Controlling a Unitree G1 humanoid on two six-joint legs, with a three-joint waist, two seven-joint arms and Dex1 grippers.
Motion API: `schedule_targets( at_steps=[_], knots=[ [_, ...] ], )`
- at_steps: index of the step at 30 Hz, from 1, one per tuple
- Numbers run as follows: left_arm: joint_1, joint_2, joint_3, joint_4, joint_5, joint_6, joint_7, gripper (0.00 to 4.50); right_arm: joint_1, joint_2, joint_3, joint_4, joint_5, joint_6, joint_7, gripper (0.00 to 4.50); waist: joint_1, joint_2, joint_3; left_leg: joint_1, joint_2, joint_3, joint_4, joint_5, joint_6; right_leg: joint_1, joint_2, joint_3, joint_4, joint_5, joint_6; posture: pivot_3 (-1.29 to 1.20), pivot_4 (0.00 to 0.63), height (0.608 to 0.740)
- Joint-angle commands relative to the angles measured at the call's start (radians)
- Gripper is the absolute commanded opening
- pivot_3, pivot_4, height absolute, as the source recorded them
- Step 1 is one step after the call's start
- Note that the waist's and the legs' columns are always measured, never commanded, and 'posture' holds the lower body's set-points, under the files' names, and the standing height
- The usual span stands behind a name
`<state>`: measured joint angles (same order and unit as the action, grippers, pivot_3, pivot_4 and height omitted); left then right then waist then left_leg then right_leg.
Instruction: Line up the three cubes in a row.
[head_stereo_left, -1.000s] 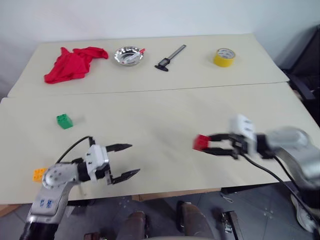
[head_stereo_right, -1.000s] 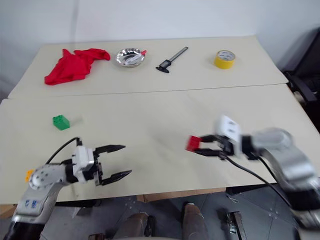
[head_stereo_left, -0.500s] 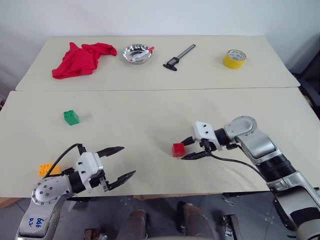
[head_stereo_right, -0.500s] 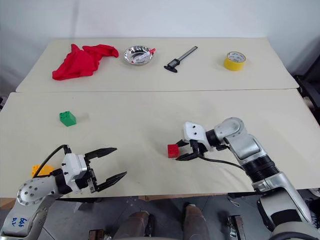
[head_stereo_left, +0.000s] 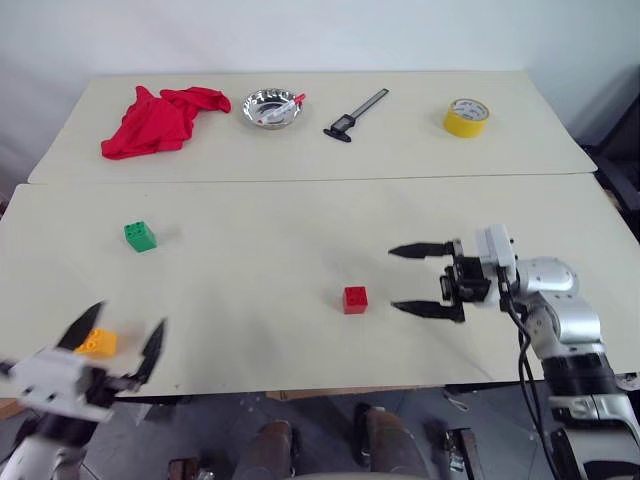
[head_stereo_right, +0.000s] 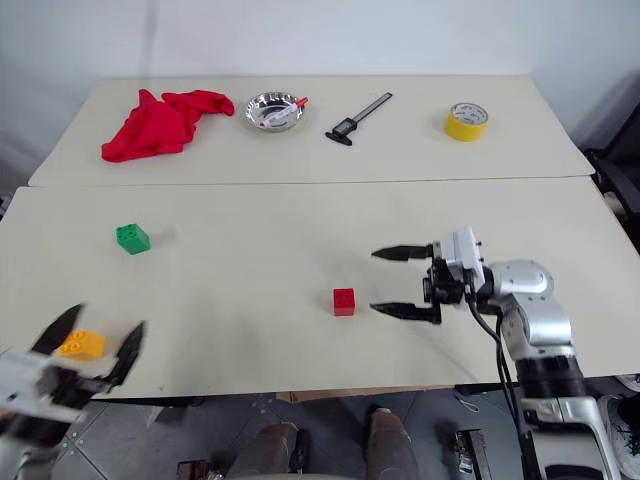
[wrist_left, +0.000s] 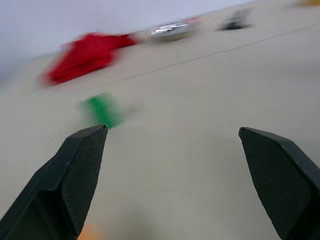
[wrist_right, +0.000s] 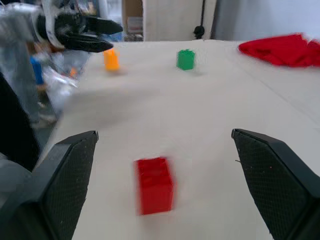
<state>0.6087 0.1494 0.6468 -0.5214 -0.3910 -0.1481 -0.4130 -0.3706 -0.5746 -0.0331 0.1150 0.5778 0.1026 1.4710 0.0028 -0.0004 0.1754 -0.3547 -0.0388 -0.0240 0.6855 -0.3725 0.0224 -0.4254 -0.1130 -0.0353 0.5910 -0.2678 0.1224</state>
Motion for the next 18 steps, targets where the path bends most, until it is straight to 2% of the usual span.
schedule_targets(
  at_steps=[1,4,8,14,16,18],
  knots=[
    [0.053,-0.080,0.102,0.029,-0.075,-0.058,0.083,4.50,0.009,0.083,-0.041,-0.045,0.042,-0.075,-0.041,4.48,-0.001,0.000,0.000,0.001,0.000,0.001,0.000,0.000,0.000,0.001,0.000,0.001,0.000,0.000,0.000,0.00,0.150,0.740],
    [0.089,-0.135,0.122,0.125,-0.147,-0.066,0.061,4.50,0.022,0.143,-0.031,-0.056,0.024,-0.130,-0.059,4.48,-0.002,0.000,0.000,0.004,0.000,0.002,0.000,0.000,0.000,0.001,0.000,0.002,0.003,0.000,0.000,0.00,0.150,0.740],
    [0.105,-0.137,0.097,0.190,-0.129,-0.101,0.025,4.50,0.012,0.170,-0.022,-0.027,0.002,-0.195,-0.043,4.48,0.007,-0.002,0.000,0.004,0.000,0.003,0.000,0.000,0.000,0.001,0.000,0.002,0.003,0.000,0.000,0.00,0.150,0.740],
    [-0.189,0.096,0.001,0.023,-0.045,0.126,0.194,4.50,0.009,0.129,-0.025,-0.028,0.001,-0.192,-0.029,4.48,0.028,-0.003,-0.002,0.002,-0.001,-0.004,0.001,0.002,-0.001,0.002,-0.001,0.001,0.004,0.002,-0.003,0.00,0.150,0.740],
    [-0.313,0.184,-0.032,-0.018,-0.006,0.296,0.297,4.50,0.011,0.126,-0.018,-0.037,0.002,-0.177,-0.034,4.48,0.020,-0.003,-0.002,0.003,-0.001,-0.004,0.001,0.003,-0.002,0.002,-0.001,0.002,0.005,0.002,-0.003,0.00,0.150,0.740],
    [-0.511,0.253,-0.069,-0.019,-0.010,0.581,0.468,4.50,0.013,0.127,-0.004,-0.059,0.006,-0.154,-0.042,4.48,0.017,-0.003,-0.002,0.003,-0.001,-0.003,0.001,0.003,-0.002,0.001,0.001,0.001,0.010,0.002,-0.003,0.00,0.150,0.740]
  ],
)
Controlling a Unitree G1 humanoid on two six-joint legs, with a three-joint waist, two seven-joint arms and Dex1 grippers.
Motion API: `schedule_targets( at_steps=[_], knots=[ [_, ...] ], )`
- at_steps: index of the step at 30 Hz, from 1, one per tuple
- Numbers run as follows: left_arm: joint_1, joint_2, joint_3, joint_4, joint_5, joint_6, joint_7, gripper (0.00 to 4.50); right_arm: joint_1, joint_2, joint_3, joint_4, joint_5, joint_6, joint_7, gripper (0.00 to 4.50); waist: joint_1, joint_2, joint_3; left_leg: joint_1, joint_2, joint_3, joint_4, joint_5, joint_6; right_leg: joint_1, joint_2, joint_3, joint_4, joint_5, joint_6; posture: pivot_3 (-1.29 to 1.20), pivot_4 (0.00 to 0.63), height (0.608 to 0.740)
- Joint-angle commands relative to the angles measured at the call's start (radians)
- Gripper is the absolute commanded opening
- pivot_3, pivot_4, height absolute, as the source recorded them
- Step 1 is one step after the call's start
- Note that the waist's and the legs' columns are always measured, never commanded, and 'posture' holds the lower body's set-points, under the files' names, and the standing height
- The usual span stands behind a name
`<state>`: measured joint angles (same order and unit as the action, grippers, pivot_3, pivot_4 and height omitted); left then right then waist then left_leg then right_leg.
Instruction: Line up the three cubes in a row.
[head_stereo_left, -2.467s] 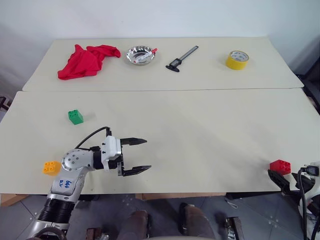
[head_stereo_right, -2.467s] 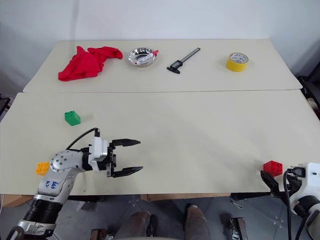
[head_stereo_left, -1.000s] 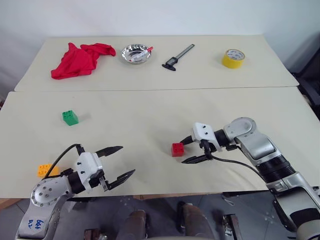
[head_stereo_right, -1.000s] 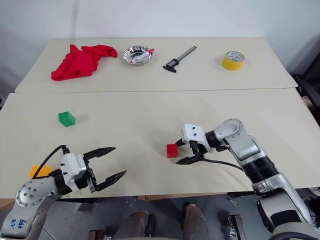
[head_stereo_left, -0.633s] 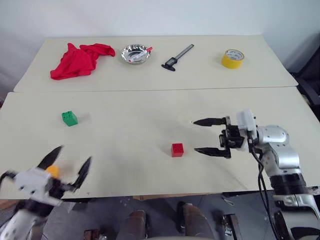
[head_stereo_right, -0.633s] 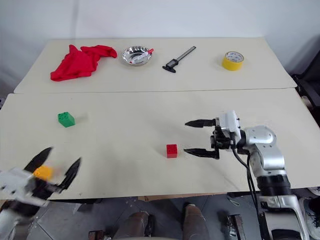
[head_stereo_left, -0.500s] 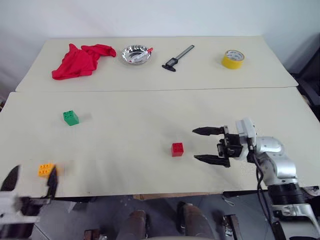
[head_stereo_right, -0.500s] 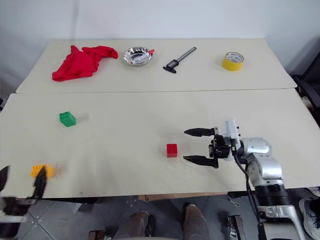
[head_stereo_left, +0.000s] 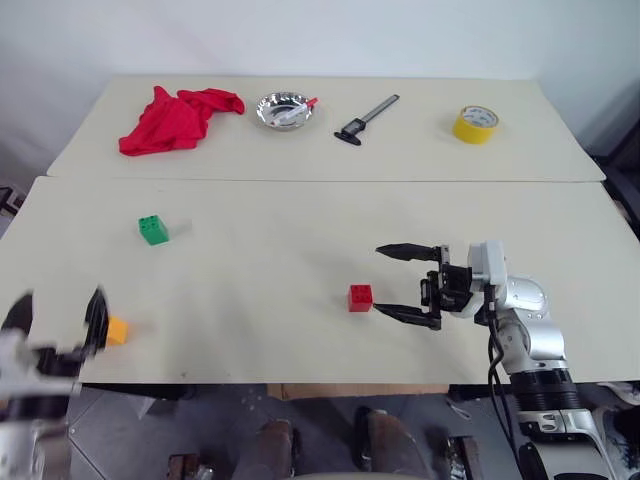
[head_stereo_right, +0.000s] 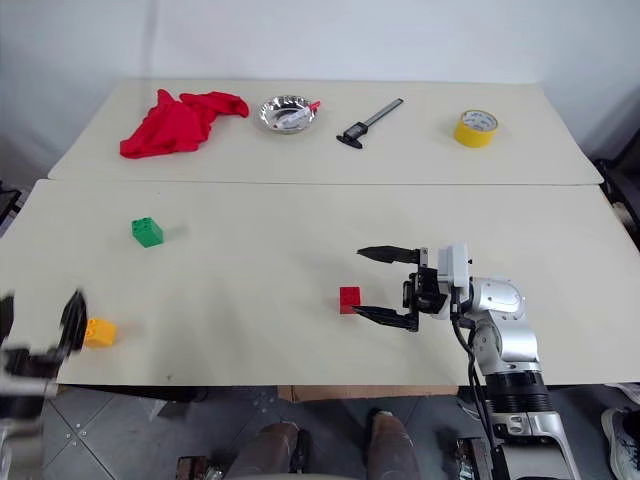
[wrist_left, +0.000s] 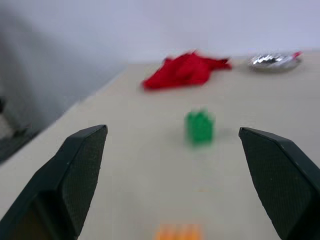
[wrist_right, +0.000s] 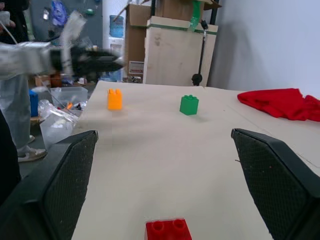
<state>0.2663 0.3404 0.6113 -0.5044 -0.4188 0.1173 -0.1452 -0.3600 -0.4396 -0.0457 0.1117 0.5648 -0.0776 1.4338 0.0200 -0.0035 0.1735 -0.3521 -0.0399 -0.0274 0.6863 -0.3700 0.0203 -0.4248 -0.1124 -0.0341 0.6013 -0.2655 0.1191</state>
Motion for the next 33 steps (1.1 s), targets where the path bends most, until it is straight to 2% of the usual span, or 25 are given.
schedule_targets(
  at_steps=[1,4,9,15,21,24,30,32,33],
  knots=[
    [-0.257,0.073,-0.051,-0.023,0.003,0.415,0.258,4.50,0.002,-0.006,0.016,-0.065,0.020,0.039,-0.010,4.48,-0.001,0.000,0.000,0.000,0.000,0.001,0.000,0.000,-0.001,-0.001,0.000,0.000,0.003,0.000,0.000,0.00,0.150,0.740],
    [-0.475,0.099,-0.113,0.082,0.062,0.639,0.369,4.50,-0.006,-0.003,0.036,-0.086,0.019,0.057,-0.009,4.48,-0.012,0.000,0.000,0.000,0.000,0.002,0.000,0.002,-0.002,-0.003,0.004,-0.001,0.005,0.000,0.000,0.00,0.150,0.740],
    [-0.689,0.084,-0.202,0.298,0.123,0.726,0.407,4.50,-0.020,-0.003,0.040,-0.109,0.017,0.068,-0.031,4.48,-0.022,0.000,0.000,0.000,-0.001,0.004,0.000,0.002,-0.002,-0.004,0.005,-0.003,0.005,0.000,0.000,0.00,0.150,0.740],
    [-0.775,0.040,-0.223,0.457,0.175,0.734,0.438,4.50,-0.014,0.001,0.036,-0.132,0.013,0.065,-0.070,4.48,-0.021,0.000,0.000,0.000,-0.001,0.004,0.000,0.002,-0.002,-0.004,0.004,-0.006,0.004,0.000,0.000,0.00,0.150,0.740],
    [-0.794,0.030,-0.225,0.488,0.213,0.721,0.440,4.50,0.010,-0.002,0.037,-0.147,0.007,0.059,-0.096,4.48,-0.020,0.000,0.000,-0.001,-0.001,0.004,0.001,0.002,-0.002,-0.004,0.003,-0.006,0.005,0.000,0.000,0.00,0.150,0.740],
    [-0.795,0.027,-0.228,0.499,0.213,0.729,0.425,3.89,0.016,0.005,0.037,-0.146,0.002,0.048,-0.110,4.50,-0.019,0.000,0.000,-0.001,-0.001,0.004,0.002,0.002,-0.002,-0.004,0.003,-0.006,0.005,0.000,0.000,0.00,0.150,0.740],
    [-0.771,0.053,-0.238,0.477,0.217,0.714,0.367,2.02,0.031,0.003,0.040,-0.143,-0.012,0.036,-0.124,4.50,-0.019,0.000,0.000,-0.001,-0.001,0.003,0.003,0.002,-0.002,-0.004,0.003,-0.006,0.005,0.000,0.000,0.00,0.150,0.740],
    [-0.737,0.076,-0.230,0.443,0.187,0.648,0.275,1.51,0.038,-0.003,0.029,-0.144,-0.018,0.028,-0.131,4.50,-0.019,0.000,0.000,-0.001,-0.001,0.004,0.003,0.002,-0.002,-0.004,0.002,-0.006,0.005,0.000,0.000,0.00,0.150,0.740],
    [-0.714,0.100,-0.236,0.410,0.161,0.606,0.190,1.51,0.042,-0.010,0.020,-0.145,-0.020,0.025,-0.137,4.50,-0.020,0.000,0.000,-0.001,-0.001,0.004,0.003,0.002,-0.002,-0.004,0.002,-0.006,0.005,0.000,0.000,0.00,0.150,0.740]
  ],
)
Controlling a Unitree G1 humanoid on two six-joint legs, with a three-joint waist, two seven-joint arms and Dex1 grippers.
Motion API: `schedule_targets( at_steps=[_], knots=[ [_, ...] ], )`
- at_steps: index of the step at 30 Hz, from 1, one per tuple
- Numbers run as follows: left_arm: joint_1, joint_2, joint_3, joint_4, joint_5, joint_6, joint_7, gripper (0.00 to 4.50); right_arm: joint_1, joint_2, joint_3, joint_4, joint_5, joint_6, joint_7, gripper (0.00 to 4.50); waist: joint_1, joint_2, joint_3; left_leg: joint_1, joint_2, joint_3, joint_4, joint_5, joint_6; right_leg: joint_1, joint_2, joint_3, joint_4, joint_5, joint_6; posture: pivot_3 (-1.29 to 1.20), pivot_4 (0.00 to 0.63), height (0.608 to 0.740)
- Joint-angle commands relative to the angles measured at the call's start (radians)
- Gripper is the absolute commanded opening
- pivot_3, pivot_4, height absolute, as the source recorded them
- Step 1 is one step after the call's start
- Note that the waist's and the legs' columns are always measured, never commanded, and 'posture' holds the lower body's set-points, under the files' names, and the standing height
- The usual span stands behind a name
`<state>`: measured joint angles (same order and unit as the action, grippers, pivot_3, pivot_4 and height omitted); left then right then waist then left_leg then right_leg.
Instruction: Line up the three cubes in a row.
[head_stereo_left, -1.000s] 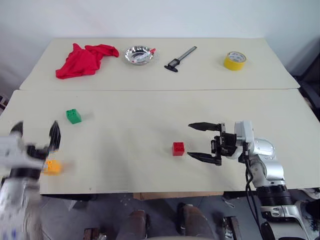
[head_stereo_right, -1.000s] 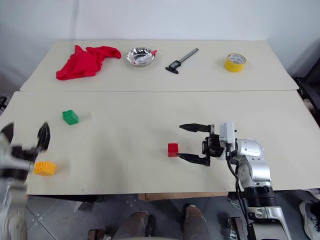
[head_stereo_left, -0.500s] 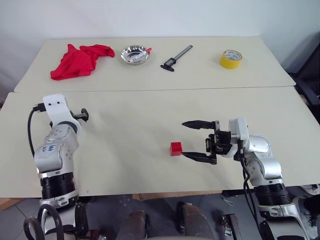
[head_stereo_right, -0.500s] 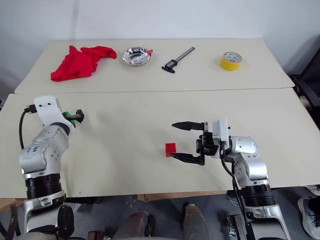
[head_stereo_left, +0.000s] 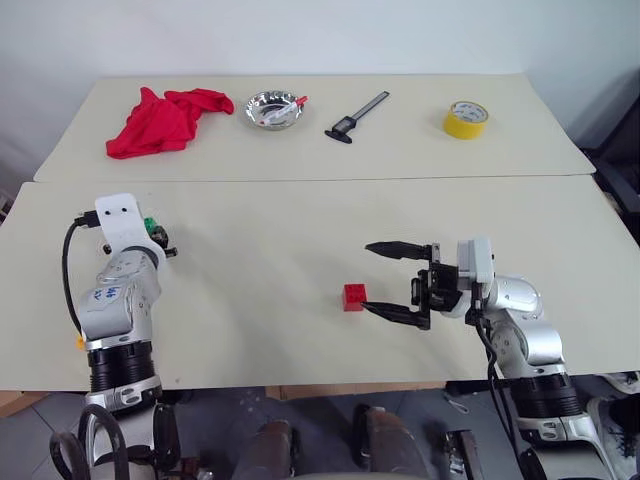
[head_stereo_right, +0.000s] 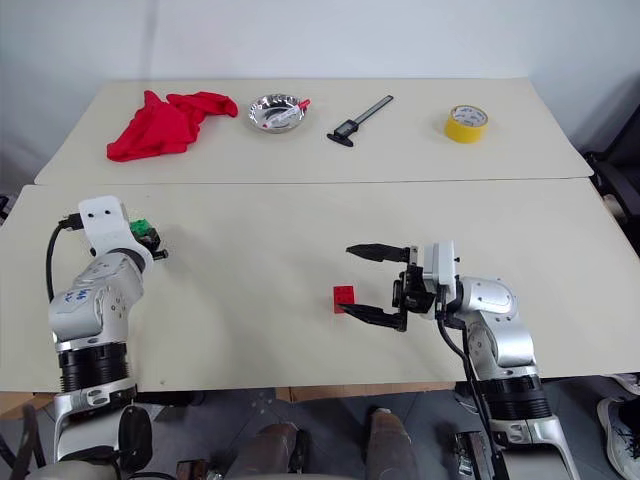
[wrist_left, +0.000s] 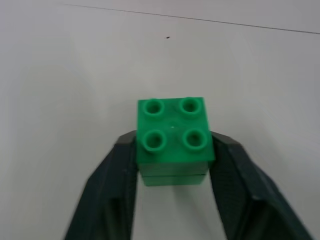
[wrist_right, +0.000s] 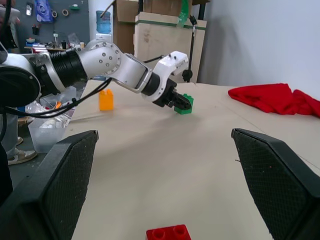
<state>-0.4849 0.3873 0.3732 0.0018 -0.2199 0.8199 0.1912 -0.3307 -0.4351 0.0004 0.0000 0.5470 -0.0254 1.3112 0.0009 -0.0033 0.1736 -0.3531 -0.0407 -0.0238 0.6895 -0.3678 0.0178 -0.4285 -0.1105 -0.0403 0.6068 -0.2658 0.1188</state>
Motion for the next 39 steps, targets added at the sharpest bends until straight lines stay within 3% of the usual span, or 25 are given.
schedule_targets(
  at_steps=[1,4,7,11,14,19,28,33,37,39],
  knots=[
    [0.064,0.076,0.008,-0.145,-0.096,-0.141,-0.264,1.51,0.020,-0.026,-0.040,-0.034,-0.003,-0.031,-0.020,4.50,-0.002,0.000,0.000,0.000,0.000,0.000,0.000,0.000,0.000,0.000,0.000,0.000,0.000,0.000,0.000,0.00,0.150,0.740],
    [0.147,0.185,-0.027,-0.265,-0.241,-0.235,-0.644,1.51,0.044,-0.069,-0.079,-0.035,-0.002,-0.034,-0.032,4.50,-0.003,0.000,0.000,-0.001,0.002,0.000,0.000,0.000,-0.001,0.000,-0.003,0.000,-0.001,0.000,0.000,0.00,0.150,0.740],
    [0.267,0.352,-0.168,-0.358,-0.339,-0.358,-1.150,1.51,0.091,-0.128,-0.136,-0.026,-0.002,-0.040,-0.034,4.50,0.000,0.004,0.001,-0.001,0.001,0.000,0.000,-0.001,-0.001,0.001,-0.004,-0.001,-0.002,0.000,-0.001,0.00,0.150,0.740],
    [0.214,0.393,-0.421,-0.185,-0.167,-0.574,-1.367,1.51,0.159,-0.176,-0.182,-0.027,0.001,-0.043,-0.033,4.50,0.005,0.010,0.001,0.001,0.000,-0.001,0.001,-0.001,0.001,0.005,-0.004,-0.002,-0.009,0.000,-0.001,0.00,0.150,0.740],
    [0.150,0.361,-0.497,-0.071,-0.104,-0.679,-1.420,1.51,0.177,-0.185,-0.188,-0.033,0.000,-0.043,-0.036,4.50,0.001,0.009,0.001,0.001,0.001,0.000,0.001,0.000,0.001,0.004,-0.002,-0.002,-0.006,0.000,-0.001,0.00,0.150,0.740],
    [-0.005,0.222,-0.567,0.163,-0.011,-0.802,-1.393,1.51,0.247,-0.203,-0.203,-0.100,0.018,-0.018,-0.054,4.50,0.005,0.009,0.001,0.000,0.001,0.002,0.001,0.000,0.002,0.001,0.001,0.000,0.001,0.000,0.000,0.00,0.150,0.740],
    [-0.048,0.204,-0.594,0.274,0.039,-0.856,-1.443,1.51,0.300,-0.194,-0.195,-0.161,0.022,-0.009,-0.084,4.50,0.002,0.008,0.002,0.000,0.000,0.005,0.003,-0.001,0.005,0.001,0.000,0.003,0.001,0.001,0.002,0.00,0.150,0.740],
    [-0.066,0.169,-0.514,0.225,-0.020,-0.802,-1.361,3.10,0.296,-0.182,-0.173,-0.159,0.018,-0.016,-0.086,4.50,0.003,0.008,0.002,0.000,0.000,0.005,0.004,-0.001,0.005,0.001,0.000,0.003,0.001,0.001,0.002,0.00,0.150,0.740],
    [0.015,0.223,-0.357,0.027,-0.125,-0.741,-1.299,4.10,0.257,-0.164,-0.137,-0.167,0.032,-0.001,-0.079,4.50,-0.005,0.006,0.003,-0.001,0.001,0.004,0.004,-0.001,0.005,0.000,-0.002,0.003,0.001,0.001,0.002,0.00,0.150,0.740],
    [0.090,0.260,-0.269,-0.089,-0.164,-0.703,-1.255,4.10,0.233,-0.154,-0.114,-0.171,0.042,0.011,-0.069,4.50,-0.007,0.006,0.003,-0.001,0.003,0.004,0.004,-0.002,0.004,0.000,-0.003,0.004,0.000,0.001,0.002,0.00,0.150,0.740]
  ],
)
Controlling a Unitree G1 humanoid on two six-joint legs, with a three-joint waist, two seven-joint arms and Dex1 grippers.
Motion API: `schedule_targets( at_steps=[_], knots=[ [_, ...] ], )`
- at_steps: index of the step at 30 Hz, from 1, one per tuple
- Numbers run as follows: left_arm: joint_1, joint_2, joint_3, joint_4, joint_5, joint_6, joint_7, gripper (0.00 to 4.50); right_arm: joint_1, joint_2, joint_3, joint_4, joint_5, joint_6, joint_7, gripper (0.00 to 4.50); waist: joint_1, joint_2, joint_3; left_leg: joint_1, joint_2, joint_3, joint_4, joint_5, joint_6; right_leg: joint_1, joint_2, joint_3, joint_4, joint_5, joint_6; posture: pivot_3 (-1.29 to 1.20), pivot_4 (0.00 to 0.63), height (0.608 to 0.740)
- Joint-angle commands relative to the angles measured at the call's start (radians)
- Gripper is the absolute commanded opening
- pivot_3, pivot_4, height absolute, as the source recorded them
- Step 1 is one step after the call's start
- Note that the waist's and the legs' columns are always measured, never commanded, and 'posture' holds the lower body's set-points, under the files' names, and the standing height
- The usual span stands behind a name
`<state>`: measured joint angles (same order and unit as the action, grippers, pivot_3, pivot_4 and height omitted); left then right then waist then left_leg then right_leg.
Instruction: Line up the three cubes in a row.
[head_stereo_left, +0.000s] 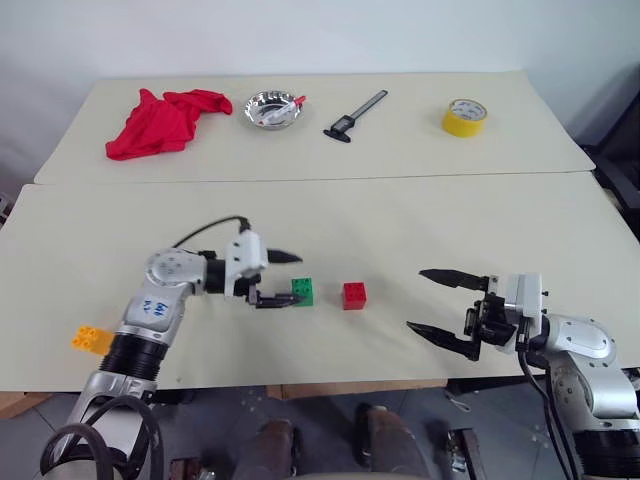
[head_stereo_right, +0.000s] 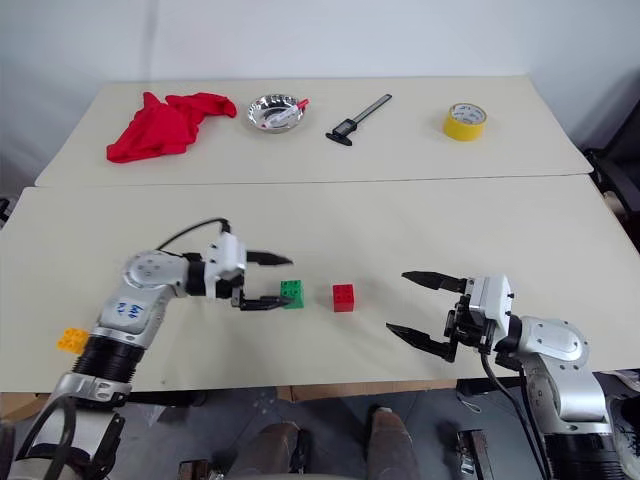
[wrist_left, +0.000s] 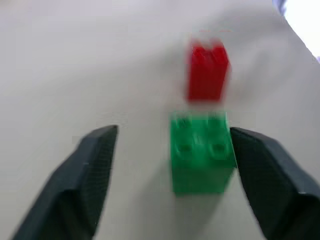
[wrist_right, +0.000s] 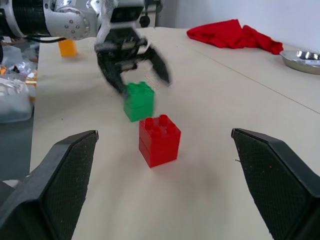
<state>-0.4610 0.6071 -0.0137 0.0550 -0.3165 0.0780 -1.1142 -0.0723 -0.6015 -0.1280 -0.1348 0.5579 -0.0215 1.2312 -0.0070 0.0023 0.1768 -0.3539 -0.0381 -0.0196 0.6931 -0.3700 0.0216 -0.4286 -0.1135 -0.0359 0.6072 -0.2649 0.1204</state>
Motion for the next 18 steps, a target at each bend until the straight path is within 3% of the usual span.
schedule_targets(
  at_steps=[1,2,7,10,14,18],
  knots=[
    [0.111,0.049,0.187,-0.202,-0.090,0.062,0.100,4.10,-0.042,0.022,0.034,-0.041,0.039,0.017,0.018,4.50,-0.004,0.000,0.000,0.000,0.001,0.000,0.000,0.000,0.000,0.000,0.000,0.000,-0.001,0.000,0.000,0.00,0.150,0.740],
    [0.153,0.048,0.258,-0.261,-0.117,0.091,0.159,4.41,-0.058,0.034,0.052,-0.046,0.046,0.021,0.027,4.50,-0.004,0.000,0.000,0.001,0.001,0.001,-0.001,0.000,-0.001,0.000,0.001,0.000,-0.001,0.000,0.000,0.00,0.150,0.740],
    [0.379,-0.012,0.627,-0.438,-0.206,0.172,0.419,4.49,-0.139,0.089,0.140,-0.063,0.076,0.071,0.058,4.50,0.006,0.000,0.000,0.001,0.001,-0.001,0.000,-0.001,-0.001,0.001,0.000,0.000,-0.001,0.000,-0.001,0.00,0.150,0.740],
    [0.635,-0.154,0.926,-0.448,-0.221,0.095,0.522,4.49,-0.216,0.136,0.205,-0.066,0.096,0.110,0.080,4.50,-0.004,0.000,0.000,0.002,0.001,0.001,-0.001,-0.002,-0.001,0.001,0.000,0.001,-0.002,0.000,-0.001,0.00,0.150,0.740],
    [0.878,-0.351,1.095,-0.460,-0.263,0.011,0.594,4.49,-0.272,0.180,0.233,-0.087,0.109,0.124,0.084,4.50,0.001,-0.005,0.000,0.000,0.002,0.000,-0.002,-0.003,0.000,0.001,0.001,-0.001,-0.007,-0.001,-0.001,0.00,0.150,0.740],
    [1.062,-0.515,1.122,-0.481,-0.378,-0.015,0.576,4.49,-0.293,0.175,0.253,-0.123,0.126,0.161,0.106,4.50,0.033,-0.007,0.000,0.002,0.001,-0.005,0.000,-0.007,0.003,0.009,-0.002,0.000,-0.016,-0.001,-0.001,0.00,0.150,0.740]
  ],
)
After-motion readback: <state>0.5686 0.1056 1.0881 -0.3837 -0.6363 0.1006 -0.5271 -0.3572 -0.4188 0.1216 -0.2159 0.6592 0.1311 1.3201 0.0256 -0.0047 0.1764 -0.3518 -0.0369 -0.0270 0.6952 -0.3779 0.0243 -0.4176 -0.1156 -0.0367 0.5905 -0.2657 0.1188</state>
